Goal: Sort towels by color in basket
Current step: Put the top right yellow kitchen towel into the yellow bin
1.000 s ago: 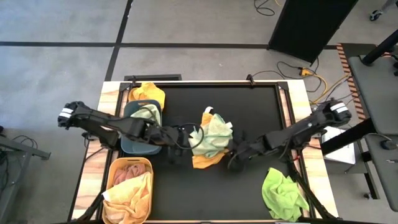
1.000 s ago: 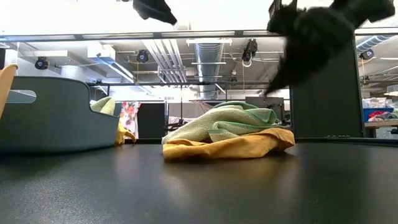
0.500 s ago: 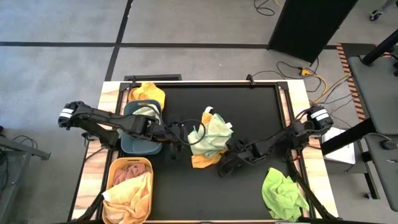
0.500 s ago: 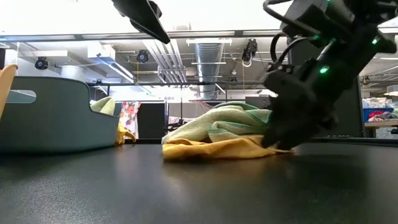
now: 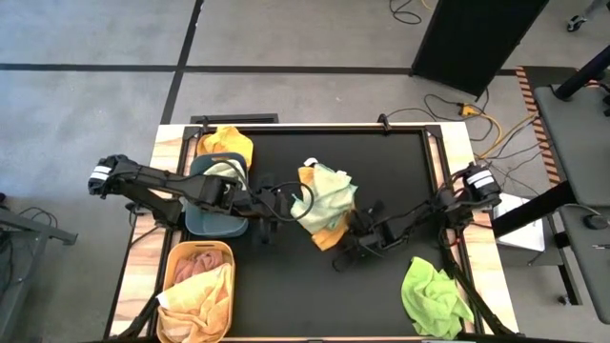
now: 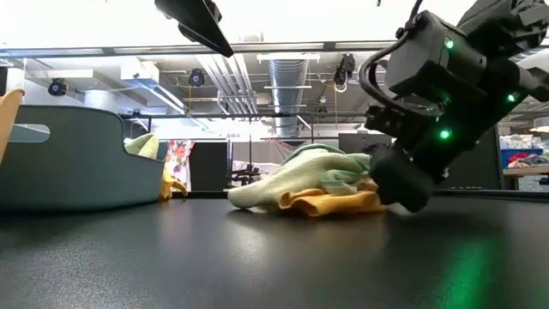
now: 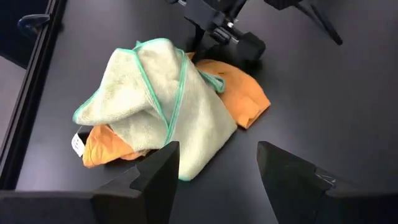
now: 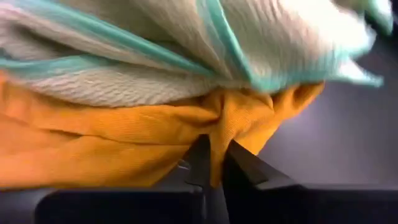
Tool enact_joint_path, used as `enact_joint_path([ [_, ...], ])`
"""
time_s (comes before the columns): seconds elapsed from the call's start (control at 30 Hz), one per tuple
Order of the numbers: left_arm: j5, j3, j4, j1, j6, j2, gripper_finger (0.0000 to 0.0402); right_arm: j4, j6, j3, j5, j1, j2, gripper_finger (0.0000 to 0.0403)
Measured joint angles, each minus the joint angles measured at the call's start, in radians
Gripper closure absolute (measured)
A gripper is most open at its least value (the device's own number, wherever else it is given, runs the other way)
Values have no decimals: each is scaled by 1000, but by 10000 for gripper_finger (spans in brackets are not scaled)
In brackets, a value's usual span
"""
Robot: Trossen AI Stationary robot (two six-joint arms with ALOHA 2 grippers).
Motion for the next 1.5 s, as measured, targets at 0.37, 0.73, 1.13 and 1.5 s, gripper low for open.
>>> enact_joint_path([
  [0.37,122,0,76,-3,-21,-45,202,-60,-384,179,12,56,-392,394],
  [0.73,179,0,320,-13,76,-35,199,-61,-658,212,-216,91,-577,394],
  [1.13,179,0,564,-15,120,250,173,-93,-636,198,-460,172,-438,394],
  [1.5,231,0,775,-21,84,466,174,-198,-243,183,-513,234,-183,321],
])
